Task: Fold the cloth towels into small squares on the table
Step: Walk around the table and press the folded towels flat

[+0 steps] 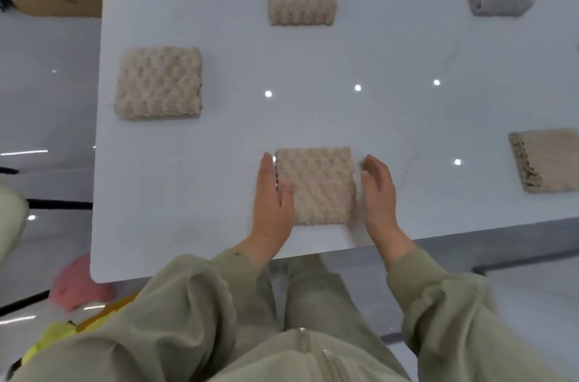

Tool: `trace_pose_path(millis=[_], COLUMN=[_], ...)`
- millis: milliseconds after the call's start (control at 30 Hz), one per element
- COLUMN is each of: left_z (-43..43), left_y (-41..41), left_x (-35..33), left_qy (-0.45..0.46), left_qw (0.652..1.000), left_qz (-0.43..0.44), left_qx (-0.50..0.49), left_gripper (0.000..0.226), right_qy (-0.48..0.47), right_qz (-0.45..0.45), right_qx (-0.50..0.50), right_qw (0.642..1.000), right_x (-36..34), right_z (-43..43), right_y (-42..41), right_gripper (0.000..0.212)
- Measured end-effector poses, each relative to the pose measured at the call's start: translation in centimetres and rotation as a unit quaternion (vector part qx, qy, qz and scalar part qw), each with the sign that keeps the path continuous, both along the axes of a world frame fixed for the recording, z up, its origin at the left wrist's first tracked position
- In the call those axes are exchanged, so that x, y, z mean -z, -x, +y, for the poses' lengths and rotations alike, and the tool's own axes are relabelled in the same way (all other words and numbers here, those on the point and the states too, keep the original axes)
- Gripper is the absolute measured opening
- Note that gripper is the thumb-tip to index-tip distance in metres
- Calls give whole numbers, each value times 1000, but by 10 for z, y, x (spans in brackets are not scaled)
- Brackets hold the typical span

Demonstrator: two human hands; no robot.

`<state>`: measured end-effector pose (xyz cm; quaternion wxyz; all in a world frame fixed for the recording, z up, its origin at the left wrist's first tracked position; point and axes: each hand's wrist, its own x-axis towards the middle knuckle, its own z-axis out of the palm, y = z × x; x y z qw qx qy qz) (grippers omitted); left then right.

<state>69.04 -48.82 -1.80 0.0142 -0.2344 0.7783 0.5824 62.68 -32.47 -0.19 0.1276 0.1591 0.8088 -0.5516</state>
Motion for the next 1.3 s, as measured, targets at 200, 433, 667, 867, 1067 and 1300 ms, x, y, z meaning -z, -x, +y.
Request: trace_pose_path(millis=[200, 433, 667, 867, 1067, 1300], left_z=[22, 26, 22, 24, 27, 16], left_y=[5, 5, 0, 9, 10, 9], left_x=[4, 6, 9, 9, 14, 10], left_qy=[-38, -17, 4, 0, 10, 26], left_qw=[999, 1000, 999, 999, 999, 999], left_qz=[5, 17, 23, 29, 44, 43], left_qx=[-16, -4, -23, -36, -26, 6], left_gripper=[65, 66, 66, 66, 76, 75], right_qy=[16, 9, 30, 23, 30, 22], right_qz=[-6, 4, 11, 32, 40, 45], right_qx=[-37, -77, -51, -83, -117, -63], right_qw=[999, 997, 998, 996, 992, 997], right_x=[3, 7, 6, 10, 15, 12], right_z=[-6, -7, 4, -3, -14, -5], right_y=[-10, -7, 5, 21, 13, 12], right_gripper=[47, 45, 48, 56, 51, 51])
